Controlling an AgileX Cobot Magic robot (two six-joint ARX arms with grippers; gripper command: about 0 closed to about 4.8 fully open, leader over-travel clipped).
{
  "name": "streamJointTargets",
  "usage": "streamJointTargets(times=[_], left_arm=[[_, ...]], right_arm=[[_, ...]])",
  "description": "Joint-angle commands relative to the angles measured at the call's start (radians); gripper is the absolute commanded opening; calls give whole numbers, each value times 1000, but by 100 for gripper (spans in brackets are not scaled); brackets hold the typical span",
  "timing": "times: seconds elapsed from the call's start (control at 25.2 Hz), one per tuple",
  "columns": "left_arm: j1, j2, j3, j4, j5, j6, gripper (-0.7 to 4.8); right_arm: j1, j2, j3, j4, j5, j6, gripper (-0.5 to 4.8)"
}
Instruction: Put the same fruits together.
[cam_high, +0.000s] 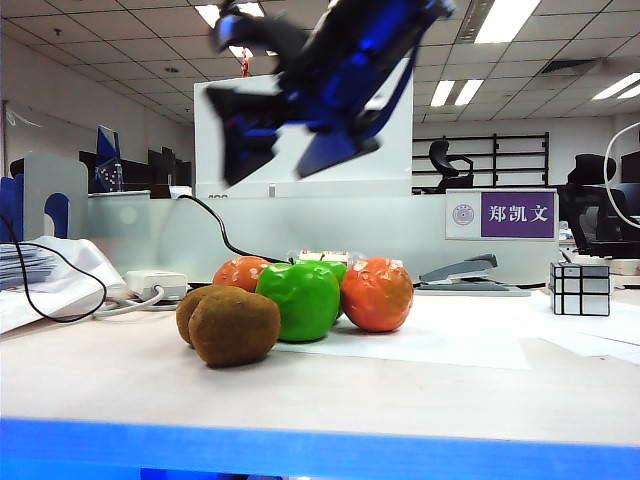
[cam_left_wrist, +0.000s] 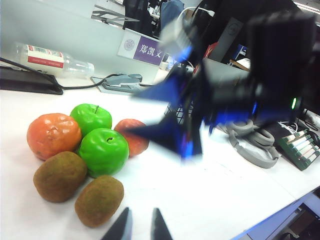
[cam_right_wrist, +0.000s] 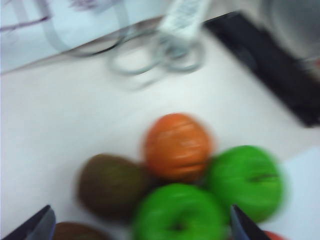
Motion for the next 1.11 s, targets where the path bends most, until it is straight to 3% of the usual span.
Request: streamJointTargets(times=[0.04,0.2,0.32,1.11], left_arm=[[0,-1,3,13,4,5,63],[0,-1,3,13,4,4,62],[0,-1,3,13,4,4,63],[0,-1,3,13,3,5,63]], right_arm=[[-95,-29,4,-13,10,0,479],[-229,-28,4,-72,-21,0,479],[-274,-28,4,-67,-29,0,479],[-286,25,-95,-64,-134,41,479]])
